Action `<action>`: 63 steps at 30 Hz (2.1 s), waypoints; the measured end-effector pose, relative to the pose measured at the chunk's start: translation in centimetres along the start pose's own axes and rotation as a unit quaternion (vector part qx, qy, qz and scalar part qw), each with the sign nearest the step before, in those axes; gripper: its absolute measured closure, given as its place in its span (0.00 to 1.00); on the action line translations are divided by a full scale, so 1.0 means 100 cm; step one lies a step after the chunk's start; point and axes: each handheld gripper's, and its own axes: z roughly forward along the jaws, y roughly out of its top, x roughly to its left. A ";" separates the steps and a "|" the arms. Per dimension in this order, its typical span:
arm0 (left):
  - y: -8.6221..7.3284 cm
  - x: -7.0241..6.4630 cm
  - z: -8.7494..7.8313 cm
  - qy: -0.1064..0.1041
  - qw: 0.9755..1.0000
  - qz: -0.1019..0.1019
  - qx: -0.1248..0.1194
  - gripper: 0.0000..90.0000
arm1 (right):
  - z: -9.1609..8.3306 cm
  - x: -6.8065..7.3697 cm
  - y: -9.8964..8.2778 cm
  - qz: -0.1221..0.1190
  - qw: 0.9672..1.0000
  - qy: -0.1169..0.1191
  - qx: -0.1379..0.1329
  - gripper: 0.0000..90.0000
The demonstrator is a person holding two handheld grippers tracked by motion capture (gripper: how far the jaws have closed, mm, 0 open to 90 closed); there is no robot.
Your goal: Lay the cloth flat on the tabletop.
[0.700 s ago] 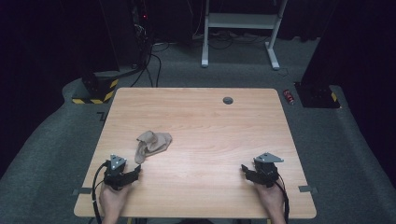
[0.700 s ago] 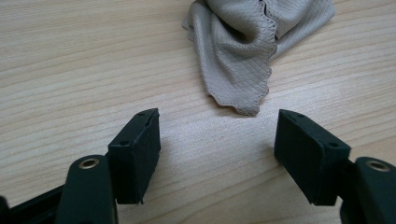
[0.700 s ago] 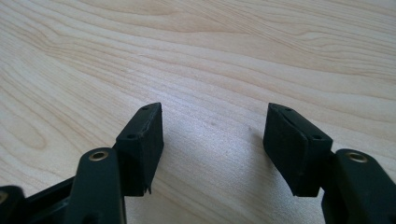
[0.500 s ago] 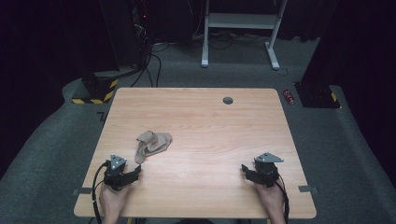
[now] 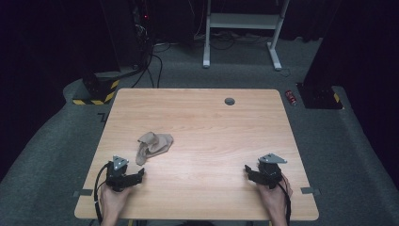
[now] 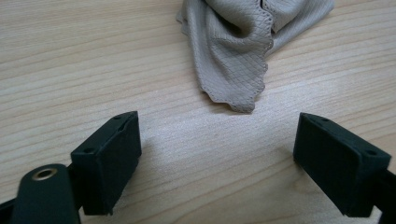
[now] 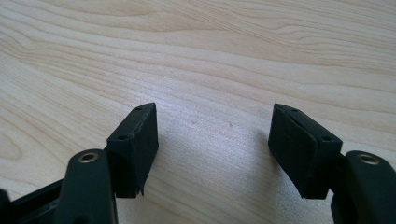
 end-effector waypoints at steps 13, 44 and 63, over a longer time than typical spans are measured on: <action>0.001 -0.005 -0.001 -0.001 1.000 0.004 0.001 0.21 | 0.000 0.000 0.000 0.002 1.000 -0.002 0.001 0.36; 0.064 -0.039 0.013 -0.056 0.997 0.030 -0.031 0.38 | 0.000 0.000 0.000 0.001 1.000 -0.002 0.001 0.35; 0.086 -0.053 0.058 -0.048 0.998 0.042 -0.001 0.37 | 0.000 0.000 0.000 0.001 1.000 -0.002 0.001 0.35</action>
